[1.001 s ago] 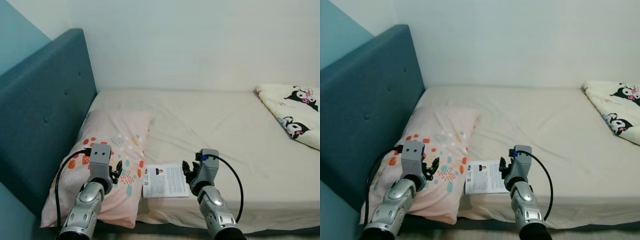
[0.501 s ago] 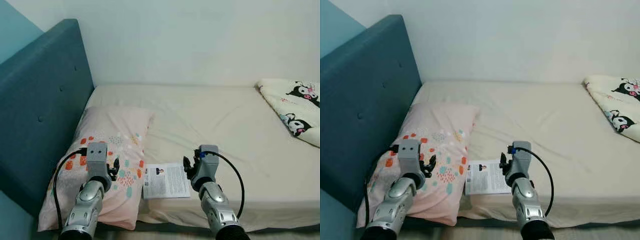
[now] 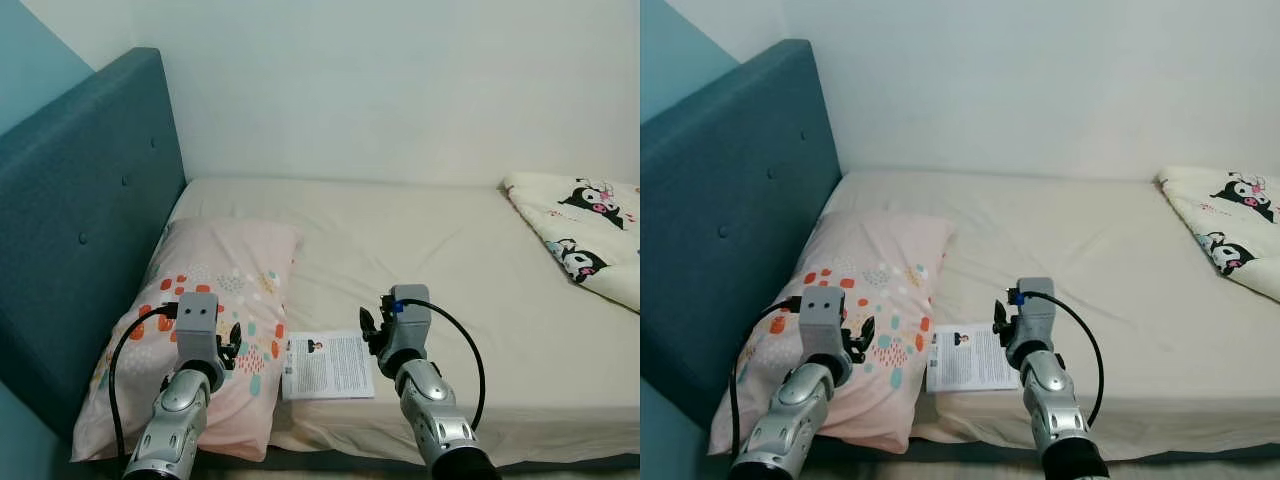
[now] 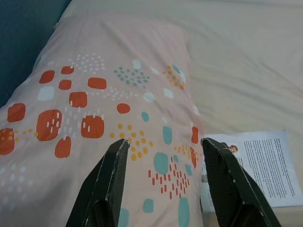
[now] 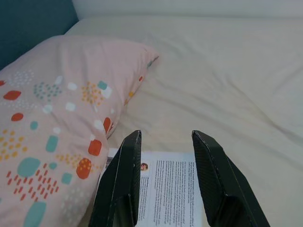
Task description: Clean up the room
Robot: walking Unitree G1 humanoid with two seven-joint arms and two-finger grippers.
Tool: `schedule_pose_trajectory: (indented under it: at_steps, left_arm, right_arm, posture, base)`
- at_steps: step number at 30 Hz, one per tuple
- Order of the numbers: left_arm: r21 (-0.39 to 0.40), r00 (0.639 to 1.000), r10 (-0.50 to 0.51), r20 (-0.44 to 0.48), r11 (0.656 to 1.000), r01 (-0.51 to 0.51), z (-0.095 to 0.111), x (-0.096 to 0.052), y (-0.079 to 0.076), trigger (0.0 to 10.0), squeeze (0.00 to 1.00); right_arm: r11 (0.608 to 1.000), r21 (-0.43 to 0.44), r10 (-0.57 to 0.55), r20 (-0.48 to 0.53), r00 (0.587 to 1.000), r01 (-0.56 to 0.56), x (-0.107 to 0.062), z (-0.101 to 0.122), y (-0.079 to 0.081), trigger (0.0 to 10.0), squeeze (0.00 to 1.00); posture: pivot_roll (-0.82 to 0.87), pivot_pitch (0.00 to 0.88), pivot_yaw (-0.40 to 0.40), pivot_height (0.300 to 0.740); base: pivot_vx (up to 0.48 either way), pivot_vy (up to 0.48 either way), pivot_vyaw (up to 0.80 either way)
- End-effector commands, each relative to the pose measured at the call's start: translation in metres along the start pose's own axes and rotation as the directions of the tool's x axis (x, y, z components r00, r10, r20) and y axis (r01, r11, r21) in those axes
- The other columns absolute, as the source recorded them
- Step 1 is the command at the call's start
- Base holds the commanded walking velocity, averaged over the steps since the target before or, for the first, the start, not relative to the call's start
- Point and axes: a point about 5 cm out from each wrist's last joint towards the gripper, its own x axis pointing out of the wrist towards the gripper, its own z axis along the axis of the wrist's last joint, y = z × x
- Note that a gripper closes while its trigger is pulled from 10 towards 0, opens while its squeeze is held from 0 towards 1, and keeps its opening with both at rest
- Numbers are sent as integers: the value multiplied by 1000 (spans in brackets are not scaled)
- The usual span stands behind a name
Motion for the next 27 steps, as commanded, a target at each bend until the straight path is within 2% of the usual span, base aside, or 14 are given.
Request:
schedule_pose_trajectory:
  at_steps: [1, 18, 27]
  left_arm:
    - [-14, 1000, -3, 17, 1000, 3, 1, -1, -6, 10000, 0]
    - [-3, 997, -59, 47, 998, 59, 10, 0, -12, 10000, 0]
    - [0, 996, -78, 48, 997, 78, 12, -1, -14, 10000, 0]
  right_arm:
    - [1000, -21, 3, -6, 1000, -3, -1, 1, -2, 10000, 0]
    - [1000, -4, -15, -21, 1000, 15, -3, -3, -4, 10000, 0]
    - [1000, 9, -23, -28, 999, 23, -4, -4, -4, 10000, 0]
  posture:
    - [15, 0, -109, 740]
    - [22, 11, -94, 740]
    - [26, 14, -91, 740]
  base:
    - [0, 0, 0]
    - [0, 0, 0]
    - [0, -426, 0]
